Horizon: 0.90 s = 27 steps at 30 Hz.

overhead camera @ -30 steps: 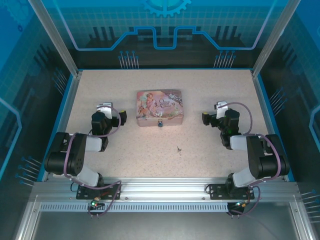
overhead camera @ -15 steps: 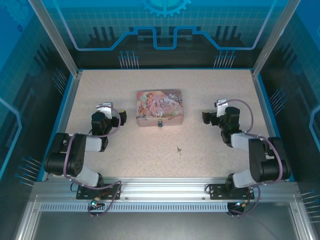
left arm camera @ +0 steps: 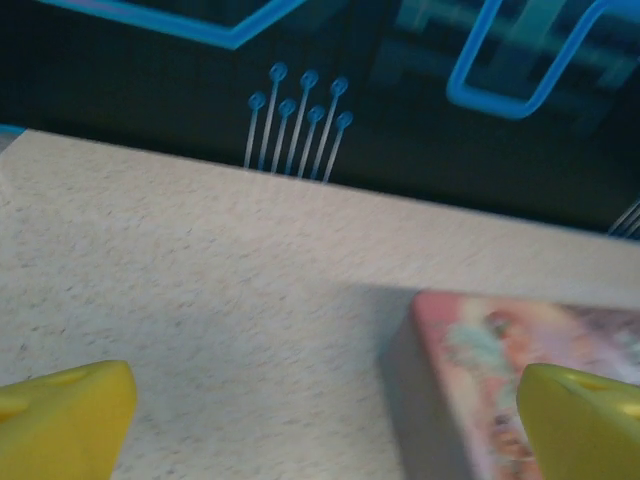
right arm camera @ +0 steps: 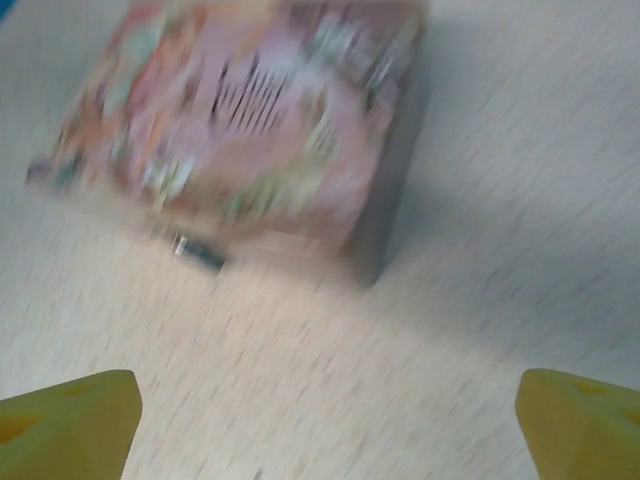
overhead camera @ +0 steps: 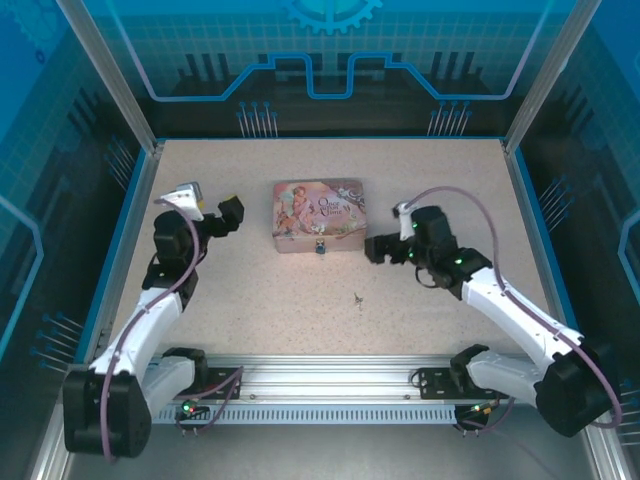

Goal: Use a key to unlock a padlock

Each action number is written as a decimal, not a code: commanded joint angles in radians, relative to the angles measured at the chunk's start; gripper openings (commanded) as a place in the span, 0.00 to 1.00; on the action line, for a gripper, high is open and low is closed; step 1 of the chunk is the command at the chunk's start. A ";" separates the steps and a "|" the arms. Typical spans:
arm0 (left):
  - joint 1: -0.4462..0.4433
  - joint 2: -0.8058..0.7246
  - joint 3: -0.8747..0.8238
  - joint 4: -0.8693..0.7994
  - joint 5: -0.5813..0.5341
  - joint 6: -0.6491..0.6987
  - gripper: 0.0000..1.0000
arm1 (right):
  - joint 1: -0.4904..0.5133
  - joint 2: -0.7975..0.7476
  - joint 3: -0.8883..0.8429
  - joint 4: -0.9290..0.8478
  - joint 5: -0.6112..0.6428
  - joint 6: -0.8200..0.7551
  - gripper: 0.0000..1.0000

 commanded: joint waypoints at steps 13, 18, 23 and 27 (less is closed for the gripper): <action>-0.248 -0.140 -0.085 -0.208 0.163 -0.262 0.99 | 0.275 0.368 0.106 -0.273 0.091 0.289 0.67; -0.249 -0.140 -0.083 -0.206 0.162 -0.252 0.99 | 0.305 0.459 0.159 -0.283 0.104 0.320 0.60; -0.249 -0.144 -0.086 -0.205 0.170 -0.249 0.99 | 0.329 0.523 0.197 -0.313 0.128 0.331 0.54; -0.249 -0.149 -0.088 -0.202 0.171 -0.251 0.99 | 0.339 0.567 0.218 -0.327 0.137 0.336 0.49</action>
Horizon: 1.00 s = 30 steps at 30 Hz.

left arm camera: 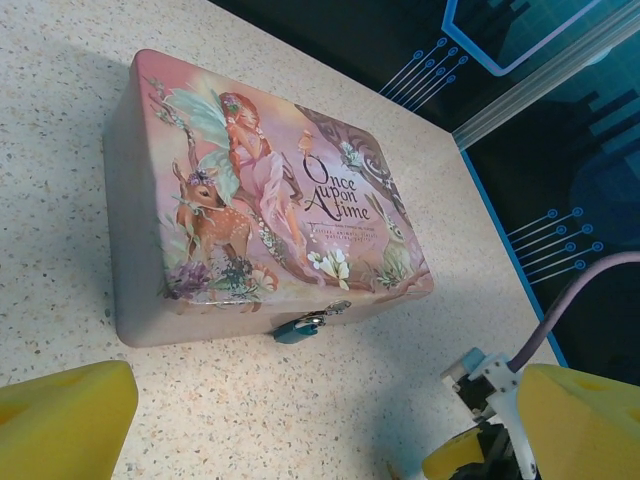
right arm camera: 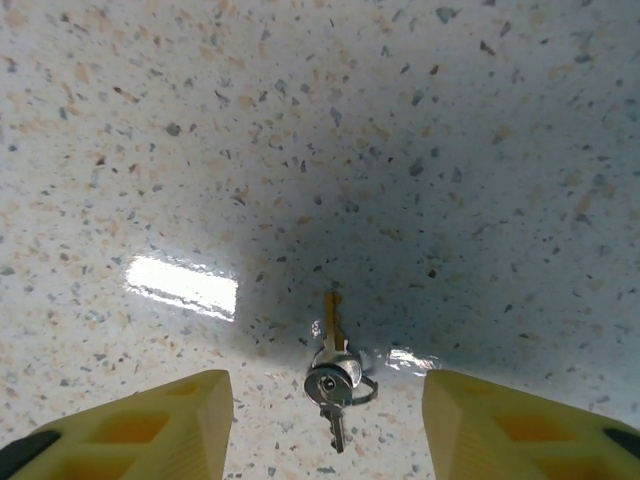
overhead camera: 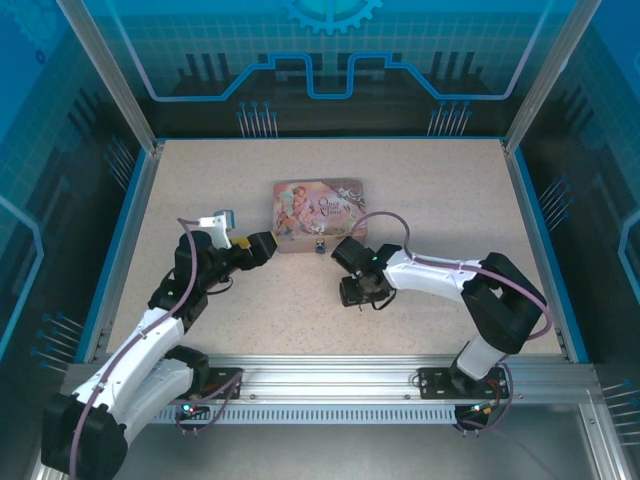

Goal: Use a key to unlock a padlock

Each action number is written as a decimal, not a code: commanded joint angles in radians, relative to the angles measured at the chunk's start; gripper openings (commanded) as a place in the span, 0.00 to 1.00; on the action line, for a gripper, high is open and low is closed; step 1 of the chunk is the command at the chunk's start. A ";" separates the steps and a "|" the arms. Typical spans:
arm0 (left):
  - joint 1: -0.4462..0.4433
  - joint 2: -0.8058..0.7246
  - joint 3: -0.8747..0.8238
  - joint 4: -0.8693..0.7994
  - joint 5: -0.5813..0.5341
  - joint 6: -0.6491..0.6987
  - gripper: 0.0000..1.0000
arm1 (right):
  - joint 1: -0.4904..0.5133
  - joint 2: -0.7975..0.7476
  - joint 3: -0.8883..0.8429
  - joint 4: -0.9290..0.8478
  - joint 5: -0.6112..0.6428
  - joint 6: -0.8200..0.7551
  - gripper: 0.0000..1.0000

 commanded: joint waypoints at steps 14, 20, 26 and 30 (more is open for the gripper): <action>-0.007 -0.017 -0.015 0.013 0.029 -0.013 0.99 | 0.024 0.075 -0.009 -0.017 0.031 0.031 0.32; -0.008 -0.017 -0.004 0.009 0.029 -0.010 0.99 | 0.023 0.074 -0.022 -0.017 0.033 0.027 0.22; -0.007 -0.016 0.002 0.002 0.027 -0.007 0.99 | 0.013 0.051 -0.046 -0.001 0.037 0.015 0.11; -0.007 -0.016 0.003 -0.002 0.029 -0.007 0.99 | 0.001 0.039 -0.059 0.010 0.034 0.005 0.04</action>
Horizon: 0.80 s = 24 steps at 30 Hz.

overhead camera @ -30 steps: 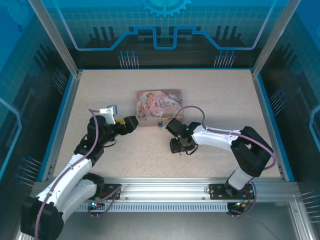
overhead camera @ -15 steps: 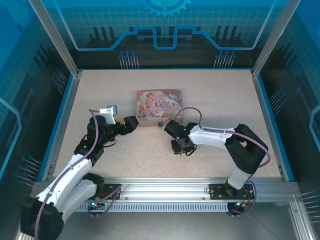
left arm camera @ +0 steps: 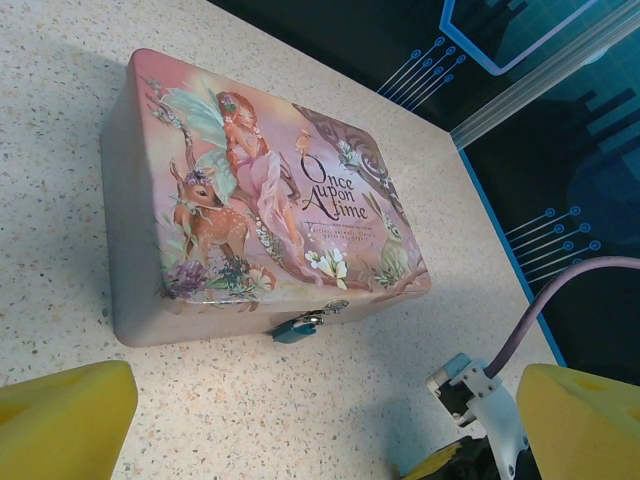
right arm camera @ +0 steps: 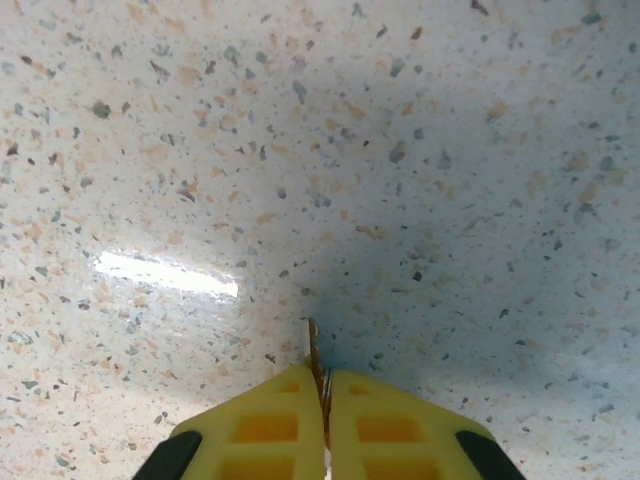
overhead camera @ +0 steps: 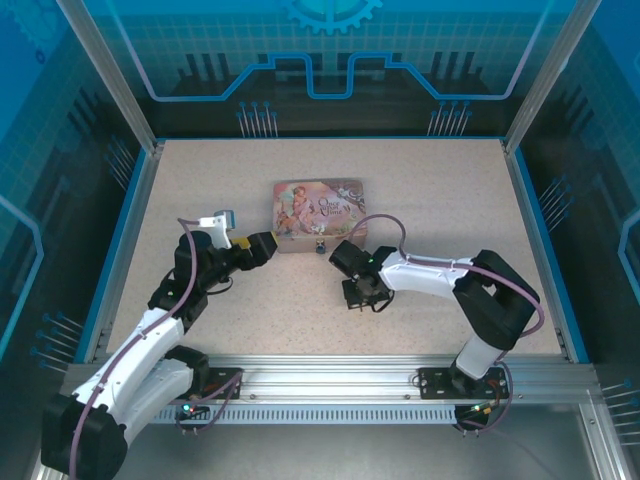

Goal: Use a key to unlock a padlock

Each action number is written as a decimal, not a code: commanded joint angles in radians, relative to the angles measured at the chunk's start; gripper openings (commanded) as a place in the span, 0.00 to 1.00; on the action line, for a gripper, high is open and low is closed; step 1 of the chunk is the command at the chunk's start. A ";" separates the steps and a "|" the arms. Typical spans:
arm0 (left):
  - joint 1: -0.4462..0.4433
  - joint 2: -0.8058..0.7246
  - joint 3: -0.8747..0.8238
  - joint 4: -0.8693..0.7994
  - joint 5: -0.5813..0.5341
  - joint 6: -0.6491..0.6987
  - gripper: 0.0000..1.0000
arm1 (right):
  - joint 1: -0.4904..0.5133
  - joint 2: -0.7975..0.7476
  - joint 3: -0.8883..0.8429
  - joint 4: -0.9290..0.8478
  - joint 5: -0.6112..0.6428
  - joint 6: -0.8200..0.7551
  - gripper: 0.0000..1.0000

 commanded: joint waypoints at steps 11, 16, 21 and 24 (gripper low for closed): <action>-0.009 -0.054 0.025 -0.016 0.073 0.011 0.99 | -0.060 -0.177 -0.197 0.247 -0.144 -0.101 0.00; -0.023 -0.055 0.059 -0.010 0.161 -0.006 0.96 | -0.131 -0.352 -0.309 0.484 -0.331 -0.175 0.00; -0.068 -0.034 0.106 0.042 0.269 -0.032 0.82 | -0.183 -0.537 -0.376 0.704 -0.488 -0.238 0.00; -0.117 -0.004 0.135 0.087 0.318 -0.042 0.76 | -0.209 -0.616 -0.379 0.784 -0.555 -0.254 0.00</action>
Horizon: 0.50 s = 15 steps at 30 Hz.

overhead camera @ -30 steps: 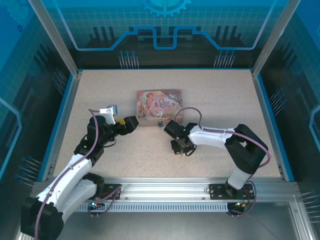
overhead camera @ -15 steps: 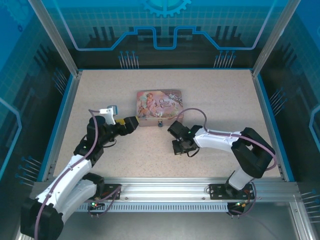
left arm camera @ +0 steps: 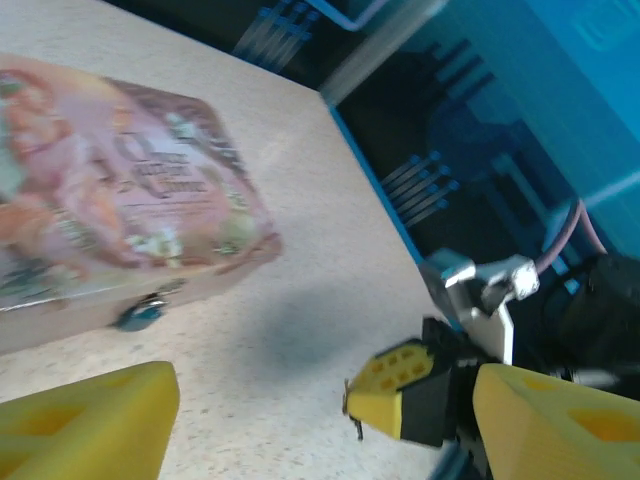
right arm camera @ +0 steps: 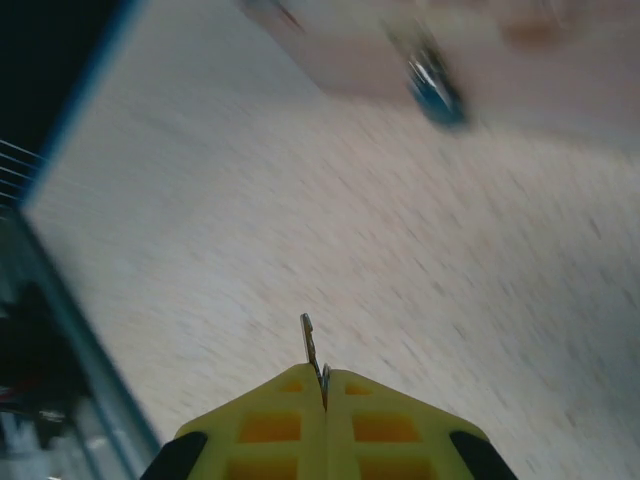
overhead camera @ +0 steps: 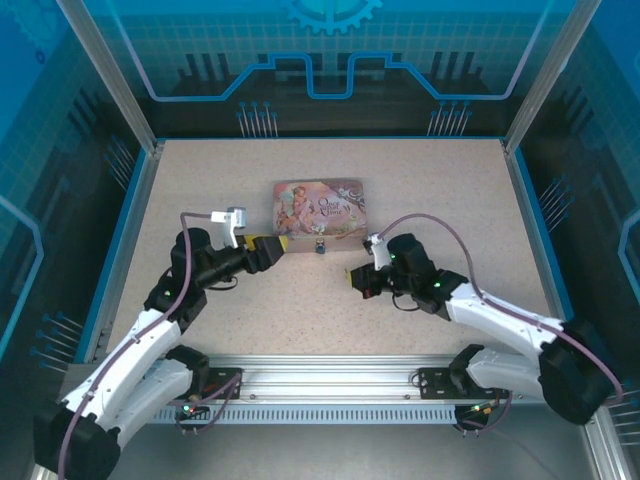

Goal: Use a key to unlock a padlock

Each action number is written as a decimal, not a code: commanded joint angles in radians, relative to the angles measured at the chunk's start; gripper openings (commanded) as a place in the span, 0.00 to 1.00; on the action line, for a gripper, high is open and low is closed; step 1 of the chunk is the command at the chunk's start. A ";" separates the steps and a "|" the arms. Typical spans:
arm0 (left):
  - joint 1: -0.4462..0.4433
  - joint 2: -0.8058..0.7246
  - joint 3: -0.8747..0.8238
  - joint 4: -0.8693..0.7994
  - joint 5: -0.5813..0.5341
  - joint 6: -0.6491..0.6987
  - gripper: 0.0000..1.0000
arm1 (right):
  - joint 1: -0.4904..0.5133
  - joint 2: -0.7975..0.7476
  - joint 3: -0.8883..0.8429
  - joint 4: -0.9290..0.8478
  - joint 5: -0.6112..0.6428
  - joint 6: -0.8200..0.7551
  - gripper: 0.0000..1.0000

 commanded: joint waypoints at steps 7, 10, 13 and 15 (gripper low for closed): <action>-0.186 0.129 0.135 0.146 0.125 0.018 0.58 | -0.006 -0.119 0.081 0.161 -0.224 -0.122 0.00; -0.236 0.174 0.160 0.166 0.116 0.035 0.54 | 0.002 -0.119 0.098 0.155 -0.234 -0.132 0.00; -0.265 0.215 0.179 0.175 0.104 0.044 0.49 | 0.004 -0.119 0.092 0.166 -0.233 -0.125 0.00; -0.277 0.236 0.186 0.177 0.096 0.048 0.48 | 0.005 -0.122 0.086 0.172 -0.225 -0.118 0.00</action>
